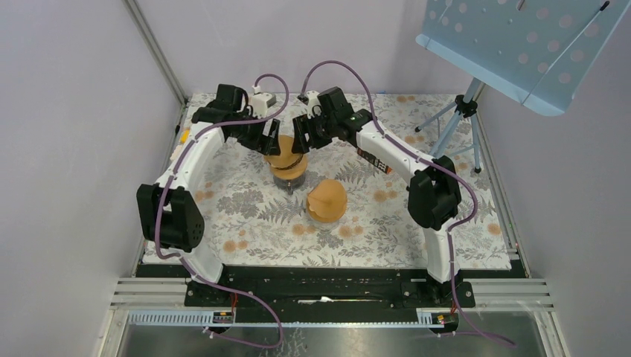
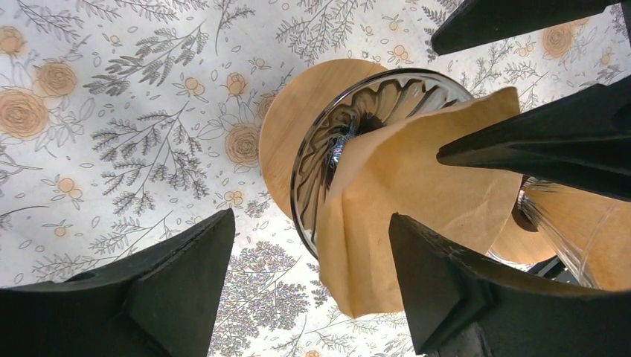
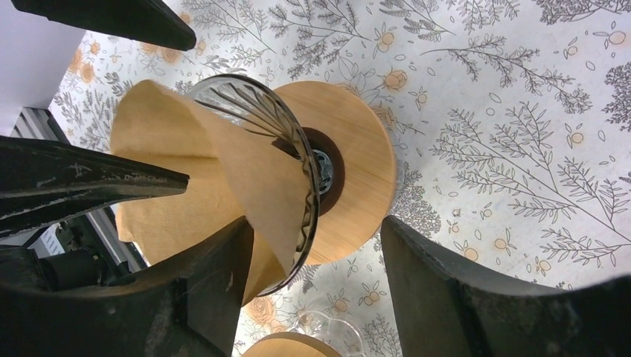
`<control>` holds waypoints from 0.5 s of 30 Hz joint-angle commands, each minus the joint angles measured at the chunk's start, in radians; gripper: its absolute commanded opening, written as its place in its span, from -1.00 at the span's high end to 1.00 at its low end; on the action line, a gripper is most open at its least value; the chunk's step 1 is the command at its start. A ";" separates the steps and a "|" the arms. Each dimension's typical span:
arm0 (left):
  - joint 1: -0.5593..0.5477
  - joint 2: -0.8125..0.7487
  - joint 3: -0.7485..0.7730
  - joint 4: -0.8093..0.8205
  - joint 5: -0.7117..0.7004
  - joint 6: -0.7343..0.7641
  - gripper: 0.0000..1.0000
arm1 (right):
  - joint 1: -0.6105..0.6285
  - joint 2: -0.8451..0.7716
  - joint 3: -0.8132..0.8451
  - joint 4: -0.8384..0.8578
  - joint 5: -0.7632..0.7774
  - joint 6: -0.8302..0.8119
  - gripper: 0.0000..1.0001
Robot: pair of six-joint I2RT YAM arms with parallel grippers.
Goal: Place the coffee filter in the dripper
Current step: Reset both arms
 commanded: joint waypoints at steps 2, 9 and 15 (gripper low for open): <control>0.021 -0.071 0.069 -0.001 0.030 0.021 -0.64 | -0.009 -0.094 0.059 -0.005 -0.040 0.000 -0.43; 0.044 -0.120 0.104 0.001 0.046 0.032 -0.68 | -0.027 -0.160 0.066 -0.021 -0.056 -0.015 -0.49; 0.060 -0.175 0.090 0.055 0.035 0.028 -0.74 | -0.064 -0.245 0.017 -0.019 -0.047 -0.049 -0.58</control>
